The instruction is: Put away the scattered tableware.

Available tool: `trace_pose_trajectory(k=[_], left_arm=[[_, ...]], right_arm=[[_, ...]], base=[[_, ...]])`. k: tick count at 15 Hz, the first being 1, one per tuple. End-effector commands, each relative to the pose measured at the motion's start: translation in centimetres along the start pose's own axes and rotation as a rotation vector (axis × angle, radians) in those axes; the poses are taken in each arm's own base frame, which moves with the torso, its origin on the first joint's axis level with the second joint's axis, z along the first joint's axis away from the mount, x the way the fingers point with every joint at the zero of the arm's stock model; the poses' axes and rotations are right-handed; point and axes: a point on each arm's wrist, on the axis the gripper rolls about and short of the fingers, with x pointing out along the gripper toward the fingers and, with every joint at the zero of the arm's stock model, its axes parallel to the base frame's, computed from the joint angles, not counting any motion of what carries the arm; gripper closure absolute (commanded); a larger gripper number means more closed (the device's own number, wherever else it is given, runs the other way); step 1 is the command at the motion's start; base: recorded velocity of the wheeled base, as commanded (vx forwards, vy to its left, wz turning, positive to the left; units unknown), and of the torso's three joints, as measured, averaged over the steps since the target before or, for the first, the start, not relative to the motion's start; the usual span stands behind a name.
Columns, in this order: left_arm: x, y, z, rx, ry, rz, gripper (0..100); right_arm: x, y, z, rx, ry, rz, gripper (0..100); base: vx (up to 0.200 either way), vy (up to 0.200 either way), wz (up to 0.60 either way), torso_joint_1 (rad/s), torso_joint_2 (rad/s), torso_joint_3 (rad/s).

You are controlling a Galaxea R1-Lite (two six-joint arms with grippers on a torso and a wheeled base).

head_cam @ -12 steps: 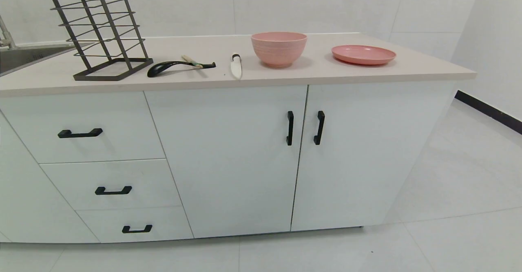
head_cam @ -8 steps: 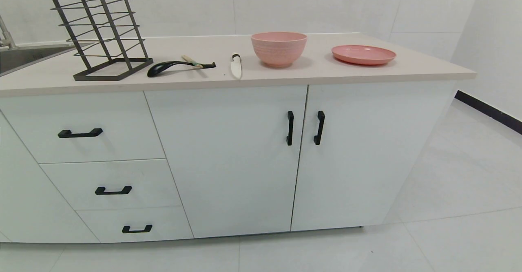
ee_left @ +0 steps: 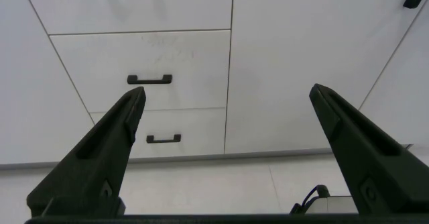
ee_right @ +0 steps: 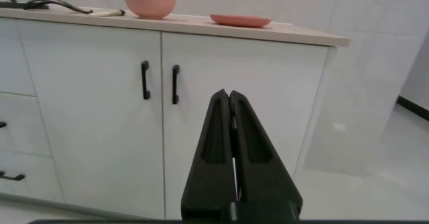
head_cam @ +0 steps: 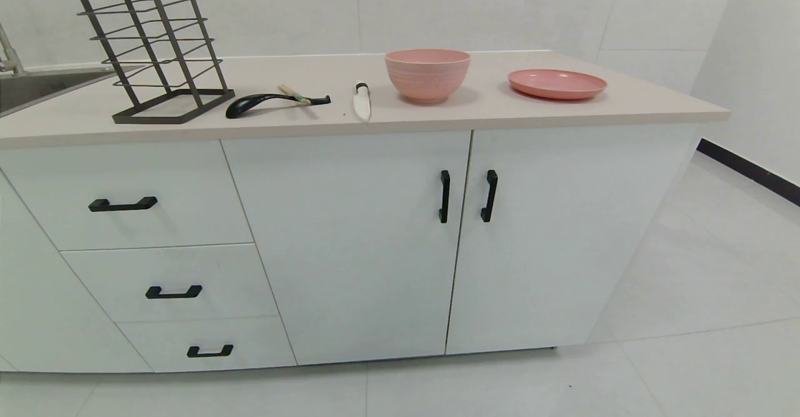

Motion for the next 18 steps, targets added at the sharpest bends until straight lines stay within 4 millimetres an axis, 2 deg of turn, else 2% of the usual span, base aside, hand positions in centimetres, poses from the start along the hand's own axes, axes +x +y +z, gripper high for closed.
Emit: trace_pose_trajectory(k=[1,3,7,10,13,18], left_arm=[[0.0,0.0,0.0,0.0,0.002,-0.001,0],[0.0,0.0,0.0,0.0,0.001,0.0,0],[0.0,0.0,0.0,0.0,0.001,0.0,0],[0.0,0.0,0.0,-0.002,0.001,0.0,0],[0.0,0.0,0.0,-0.005,0.001,0.002,0],[0.0,0.0,0.0,-0.006,0.001,0.002,0]], right_arm=[[3.2,-0.8,2.1,0.044,0.122,0.089,100],[5.6,-1.1,2.4,0.06,0.209,0.141,100],[11.9,-1.3,2.0,0.068,0.344,0.252,100],[16.9,-1.2,0.3,0.077,0.416,0.268,100],[21.0,-1.1,-2.1,0.062,0.431,0.276,100],[24.4,-0.6,-5.2,0.049,0.457,0.3,100]], base=[[0.0,0.0,0.0,0.0,0.0,0.0],[0.0,0.0,0.0,0.0,0.0,0.0],[0.0,0.0,0.0,0.0,0.0,0.0],[0.0,0.0,0.0,0.0,0.0,0.0],[0.0,0.0,0.0,0.0,0.0,0.0],[0.0,0.0,0.0,0.0,0.0,0.0]])
